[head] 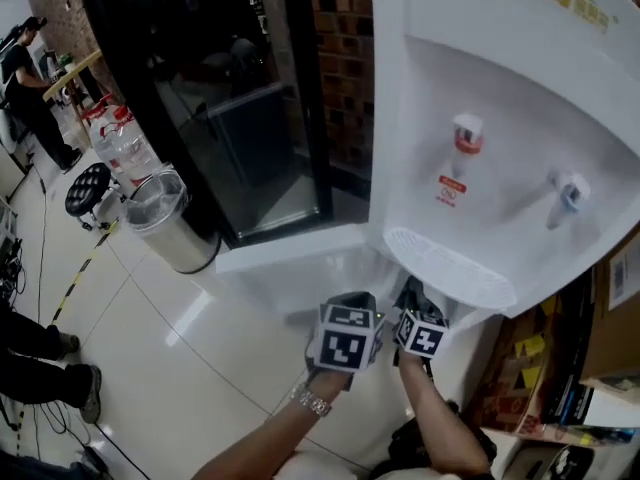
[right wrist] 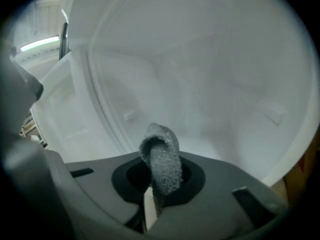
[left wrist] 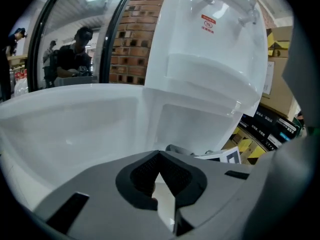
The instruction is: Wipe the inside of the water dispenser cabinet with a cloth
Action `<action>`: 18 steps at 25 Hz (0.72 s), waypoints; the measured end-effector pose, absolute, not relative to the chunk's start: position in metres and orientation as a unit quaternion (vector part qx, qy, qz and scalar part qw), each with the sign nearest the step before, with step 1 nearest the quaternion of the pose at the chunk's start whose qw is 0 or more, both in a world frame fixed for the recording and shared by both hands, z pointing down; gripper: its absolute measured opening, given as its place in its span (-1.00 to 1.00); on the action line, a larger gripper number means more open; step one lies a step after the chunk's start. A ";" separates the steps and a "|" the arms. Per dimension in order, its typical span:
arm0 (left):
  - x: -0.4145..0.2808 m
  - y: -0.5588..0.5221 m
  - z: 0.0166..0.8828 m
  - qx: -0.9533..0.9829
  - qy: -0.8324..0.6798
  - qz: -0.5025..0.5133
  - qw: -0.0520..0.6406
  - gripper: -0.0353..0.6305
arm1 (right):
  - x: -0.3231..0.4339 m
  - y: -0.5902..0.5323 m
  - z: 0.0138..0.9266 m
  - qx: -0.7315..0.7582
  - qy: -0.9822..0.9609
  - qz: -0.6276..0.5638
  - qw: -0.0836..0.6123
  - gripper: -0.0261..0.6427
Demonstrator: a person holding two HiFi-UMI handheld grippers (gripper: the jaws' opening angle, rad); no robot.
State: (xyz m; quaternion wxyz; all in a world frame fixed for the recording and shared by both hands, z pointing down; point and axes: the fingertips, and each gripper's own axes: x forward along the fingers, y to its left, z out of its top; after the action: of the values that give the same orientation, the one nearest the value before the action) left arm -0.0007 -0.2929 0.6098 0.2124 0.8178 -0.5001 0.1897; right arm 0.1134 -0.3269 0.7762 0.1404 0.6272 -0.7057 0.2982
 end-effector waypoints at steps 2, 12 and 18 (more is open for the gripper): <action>-0.002 -0.281 0.608 0.809 -0.504 0.196 0.231 -0.89 | 0.104 -0.308 0.765 0.613 -0.706 0.318 0.157 -0.87; -0.018 -0.200 0.412 0.786 -0.500 0.271 0.241 -0.89 | 0.068 -0.191 0.510 0.564 -0.718 0.326 0.246 -0.87; -0.020 -0.164 0.207 0.788 -0.509 0.250 0.239 -0.89 | 0.041 -0.160 0.271 0.521 -0.751 0.317 0.253 -0.87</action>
State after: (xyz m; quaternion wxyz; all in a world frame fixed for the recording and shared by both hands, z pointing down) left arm -0.0199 -0.1644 0.2074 0.2391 0.7882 -0.5089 0.2502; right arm 0.0413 -0.1601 0.2707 0.2526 0.5211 -0.7513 0.3165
